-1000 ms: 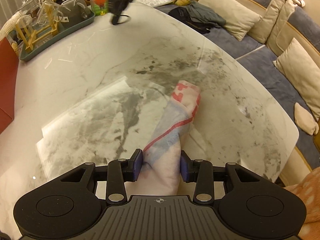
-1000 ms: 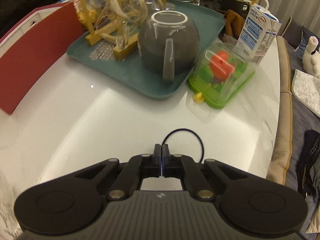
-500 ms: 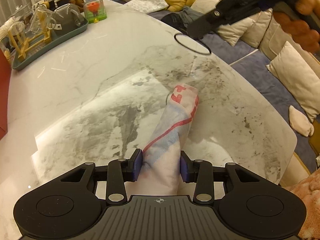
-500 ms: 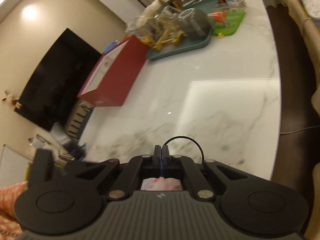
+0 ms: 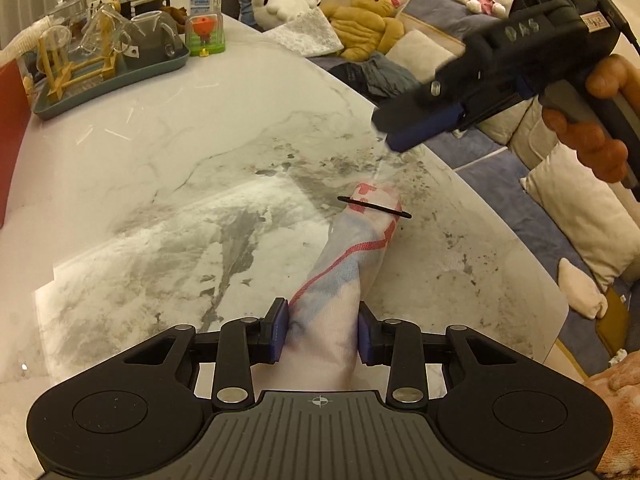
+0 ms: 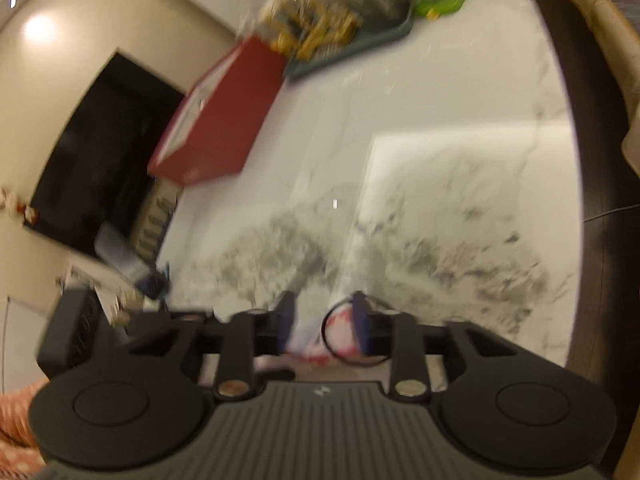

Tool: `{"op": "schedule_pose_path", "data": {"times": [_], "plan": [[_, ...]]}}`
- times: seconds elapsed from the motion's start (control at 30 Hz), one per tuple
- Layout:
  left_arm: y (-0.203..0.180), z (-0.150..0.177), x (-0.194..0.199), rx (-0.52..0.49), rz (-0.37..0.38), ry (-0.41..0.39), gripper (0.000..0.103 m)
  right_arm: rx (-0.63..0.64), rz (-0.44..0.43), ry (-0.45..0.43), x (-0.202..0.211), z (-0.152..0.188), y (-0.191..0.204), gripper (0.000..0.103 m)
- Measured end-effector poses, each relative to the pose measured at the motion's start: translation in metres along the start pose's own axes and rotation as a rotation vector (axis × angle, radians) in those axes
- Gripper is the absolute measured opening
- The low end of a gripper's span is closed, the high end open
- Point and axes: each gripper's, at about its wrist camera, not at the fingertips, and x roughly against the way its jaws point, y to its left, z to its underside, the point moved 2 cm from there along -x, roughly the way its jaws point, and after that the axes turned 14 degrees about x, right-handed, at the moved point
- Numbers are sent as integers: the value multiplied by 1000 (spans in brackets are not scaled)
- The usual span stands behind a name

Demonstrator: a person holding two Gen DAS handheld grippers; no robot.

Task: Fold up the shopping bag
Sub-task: 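Stretch the black band over the bag's end with the right gripper while the left holds it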

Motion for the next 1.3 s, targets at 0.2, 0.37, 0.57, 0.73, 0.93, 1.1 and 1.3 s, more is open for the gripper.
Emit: {"op": "schedule_pose_path", "data": {"times": [0.2, 0.37, 0.57, 0.73, 0.93, 1.1, 1.3], "plan": [[23, 2, 3, 200, 134, -29, 28, -88, 37, -26, 3, 16, -15, 39], [28, 5, 5, 266, 234, -51, 24, -207, -21, -108, 10, 27, -26, 38], [33, 2, 23, 355, 389, -115, 23, -260, -190, -220, 19, 30, -23, 39], [36, -5, 46, 418, 516, -188, 23, -228, -342, -332, 38, 20, -5, 39], [43, -8, 50, 553, 650, -243, 23, -203, -409, -421, 61, 1, 20, 39], [47, -7, 46, 616, 701, -254, 23, -129, -373, -429, 67, -5, 39, 39], [51, -12, 47, 585, 598, -270, 23, -106, -339, -402, 64, 2, 45, 43]]}}
